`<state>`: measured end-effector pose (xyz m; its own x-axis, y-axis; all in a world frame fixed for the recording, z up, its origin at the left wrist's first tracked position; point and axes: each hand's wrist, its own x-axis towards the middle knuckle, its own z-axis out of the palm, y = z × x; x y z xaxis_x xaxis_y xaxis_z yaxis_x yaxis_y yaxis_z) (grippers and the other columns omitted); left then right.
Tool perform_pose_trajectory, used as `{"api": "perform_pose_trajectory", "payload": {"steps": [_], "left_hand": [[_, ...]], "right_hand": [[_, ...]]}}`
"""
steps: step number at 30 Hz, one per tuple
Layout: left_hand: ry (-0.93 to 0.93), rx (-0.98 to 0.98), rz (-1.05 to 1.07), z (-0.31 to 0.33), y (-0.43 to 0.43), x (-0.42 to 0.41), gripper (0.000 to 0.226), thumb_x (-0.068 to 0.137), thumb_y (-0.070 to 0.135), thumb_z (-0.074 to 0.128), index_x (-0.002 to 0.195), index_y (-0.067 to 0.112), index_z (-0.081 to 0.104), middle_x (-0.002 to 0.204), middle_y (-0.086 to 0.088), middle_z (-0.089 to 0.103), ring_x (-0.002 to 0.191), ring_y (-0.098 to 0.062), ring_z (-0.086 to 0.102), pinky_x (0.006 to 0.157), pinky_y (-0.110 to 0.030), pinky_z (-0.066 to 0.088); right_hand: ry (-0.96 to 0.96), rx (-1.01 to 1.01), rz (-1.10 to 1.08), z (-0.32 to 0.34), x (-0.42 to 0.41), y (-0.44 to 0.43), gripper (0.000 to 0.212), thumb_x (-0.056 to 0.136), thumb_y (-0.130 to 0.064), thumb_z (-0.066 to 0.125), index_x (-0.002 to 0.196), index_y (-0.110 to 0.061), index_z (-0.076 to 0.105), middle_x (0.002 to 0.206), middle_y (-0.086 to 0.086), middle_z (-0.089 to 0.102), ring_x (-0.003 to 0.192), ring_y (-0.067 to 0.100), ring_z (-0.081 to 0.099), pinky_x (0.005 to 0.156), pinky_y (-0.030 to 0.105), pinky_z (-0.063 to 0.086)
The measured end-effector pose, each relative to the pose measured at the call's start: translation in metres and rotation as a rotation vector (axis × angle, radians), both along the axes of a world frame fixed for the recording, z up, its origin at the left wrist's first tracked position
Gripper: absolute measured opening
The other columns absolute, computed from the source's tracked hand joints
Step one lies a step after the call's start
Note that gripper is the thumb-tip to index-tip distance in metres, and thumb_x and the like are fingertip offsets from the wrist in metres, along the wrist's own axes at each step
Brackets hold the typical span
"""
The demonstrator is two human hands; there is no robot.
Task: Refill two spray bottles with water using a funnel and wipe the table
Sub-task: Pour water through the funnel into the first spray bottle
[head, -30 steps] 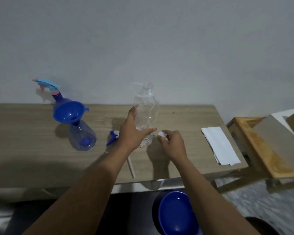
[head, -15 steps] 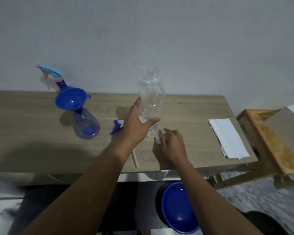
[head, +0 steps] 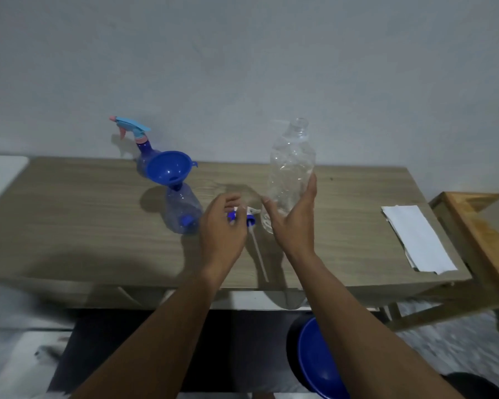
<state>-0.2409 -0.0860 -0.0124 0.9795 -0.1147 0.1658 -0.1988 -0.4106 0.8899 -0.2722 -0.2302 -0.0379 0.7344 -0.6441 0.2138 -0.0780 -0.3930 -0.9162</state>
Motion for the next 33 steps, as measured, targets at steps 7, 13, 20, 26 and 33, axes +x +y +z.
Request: {"api": "perform_pose_trajectory", "payload": {"steps": [7, 13, 20, 26, 33], "left_hand": [[-0.094, -0.011, 0.438, -0.008, 0.061, 0.021, 0.065, 0.076, 0.048, 0.078, 0.120, 0.016, 0.043, 0.117, 0.001, 0.051, 0.101, -0.013, 0.050, 0.080, -0.015, 0.035], [-0.087, -0.138, 0.269, 0.000, 0.084, 0.058, 0.105, 0.066, 0.057, 0.085, 0.146, 0.030, 0.024, 0.152, 0.003, 0.037, 0.137, -0.011, 0.041, 0.104, -0.026, 0.035], [-0.042, -0.208, 0.108, 0.012, 0.089, 0.076, 0.117, 0.063, 0.049, 0.092, 0.153, 0.038, 0.017, 0.151, 0.010, 0.042, 0.138, -0.009, 0.042, 0.100, -0.029, 0.039], [0.009, -0.249, 0.066, 0.013, 0.089, 0.085, 0.115, 0.065, 0.050, 0.090, 0.155, 0.036, 0.020, 0.151, 0.010, 0.043, 0.137, -0.012, 0.043, 0.101, -0.031, 0.040], [0.086, -0.236, 0.060, 0.019, 0.095, 0.095, 0.109, 0.064, 0.062, 0.084, 0.153, 0.035, 0.029, 0.146, 0.012, 0.049, 0.128, -0.010, 0.051, 0.095, -0.027, 0.044]], "right_hand": [[-0.144, -0.021, -0.202, -0.006, 0.034, 0.017, 0.108, 0.088, -0.032, 0.078, 0.161, -0.035, -0.002, 0.151, -0.015, 0.025, 0.142, 0.015, 0.038, 0.097, 0.030, 0.041], [-0.150, -0.181, -0.169, -0.006, 0.043, 0.005, 0.100, 0.095, -0.023, 0.068, 0.155, -0.049, -0.009, 0.136, 0.011, 0.050, 0.118, 0.019, 0.055, 0.082, 0.031, 0.044], [-0.154, -0.346, -0.107, 0.016, 0.038, -0.006, 0.103, 0.097, -0.018, 0.065, 0.151, -0.061, -0.010, 0.124, 0.002, 0.045, 0.110, 0.015, 0.057, 0.082, 0.034, 0.046], [-0.048, -0.526, 0.094, 0.079, 0.038, -0.027, 0.110, 0.092, -0.017, 0.073, 0.153, -0.059, -0.009, 0.116, -0.002, 0.051, 0.098, 0.010, 0.058, 0.082, 0.036, 0.049], [0.199, -0.759, 0.432, 0.133, 0.035, -0.018, 0.111, 0.089, -0.024, 0.076, 0.151, -0.063, -0.007, 0.107, 0.001, 0.055, 0.088, 0.007, 0.060, 0.078, 0.036, 0.052]]}}
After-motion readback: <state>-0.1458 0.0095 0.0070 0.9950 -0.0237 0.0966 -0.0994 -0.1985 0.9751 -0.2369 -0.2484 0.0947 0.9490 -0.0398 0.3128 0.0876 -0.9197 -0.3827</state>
